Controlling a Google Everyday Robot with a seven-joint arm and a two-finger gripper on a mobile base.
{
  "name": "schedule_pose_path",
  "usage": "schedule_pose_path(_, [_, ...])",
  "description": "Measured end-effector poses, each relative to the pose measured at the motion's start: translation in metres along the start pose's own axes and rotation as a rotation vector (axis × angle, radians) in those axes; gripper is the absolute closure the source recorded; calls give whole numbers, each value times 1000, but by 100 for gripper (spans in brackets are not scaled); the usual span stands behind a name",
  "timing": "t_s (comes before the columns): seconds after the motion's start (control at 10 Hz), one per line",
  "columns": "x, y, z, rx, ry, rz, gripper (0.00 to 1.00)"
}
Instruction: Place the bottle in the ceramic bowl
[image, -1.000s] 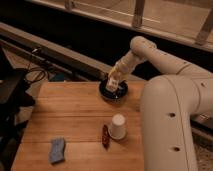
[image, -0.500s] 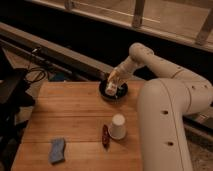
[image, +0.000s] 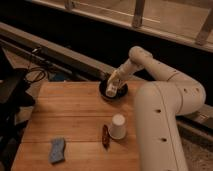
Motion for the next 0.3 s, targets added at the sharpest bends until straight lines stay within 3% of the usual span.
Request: schedule_pose_path(0.3, [0,-1,-1,-2,3,12,20])
